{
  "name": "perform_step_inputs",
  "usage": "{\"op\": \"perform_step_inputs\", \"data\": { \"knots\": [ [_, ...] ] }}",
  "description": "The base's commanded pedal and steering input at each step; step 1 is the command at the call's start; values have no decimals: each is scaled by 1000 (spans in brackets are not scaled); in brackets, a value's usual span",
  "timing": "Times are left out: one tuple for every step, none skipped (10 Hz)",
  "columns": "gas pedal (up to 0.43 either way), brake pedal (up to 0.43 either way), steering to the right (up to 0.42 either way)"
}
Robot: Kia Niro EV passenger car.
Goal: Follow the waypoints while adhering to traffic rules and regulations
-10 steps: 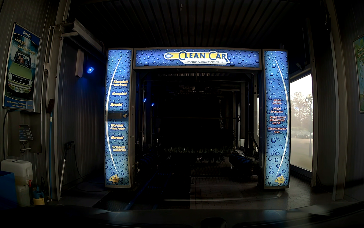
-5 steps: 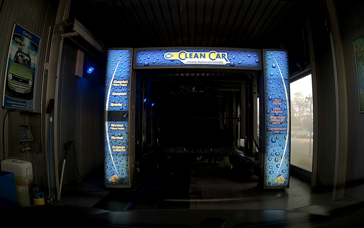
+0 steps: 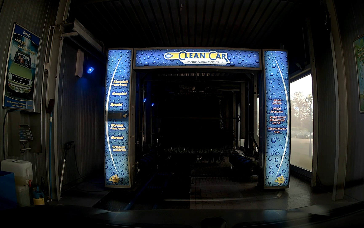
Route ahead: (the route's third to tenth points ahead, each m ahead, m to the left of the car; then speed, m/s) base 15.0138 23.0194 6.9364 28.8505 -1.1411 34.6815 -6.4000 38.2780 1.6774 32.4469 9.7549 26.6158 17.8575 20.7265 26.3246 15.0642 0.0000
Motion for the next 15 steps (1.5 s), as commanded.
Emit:
{"op": "perform_step_inputs", "data": {
  "knots": [
    [0, 0, -14],
    [0, 0, -14],
    [0, 0, -15],
    [0, 0, -14],
    [0, 6, -15],
    [0, 0, -14],
    [0, 0, -14],
    [0, 6, -14],
    [0, 0, -14],
    [0, 0, -15],
    [0, 0, -14],
    [0, 0, -14],
    [0, 0, -15],
    [0, 0, -15],
    [0, 0, -15]
  ]
}}
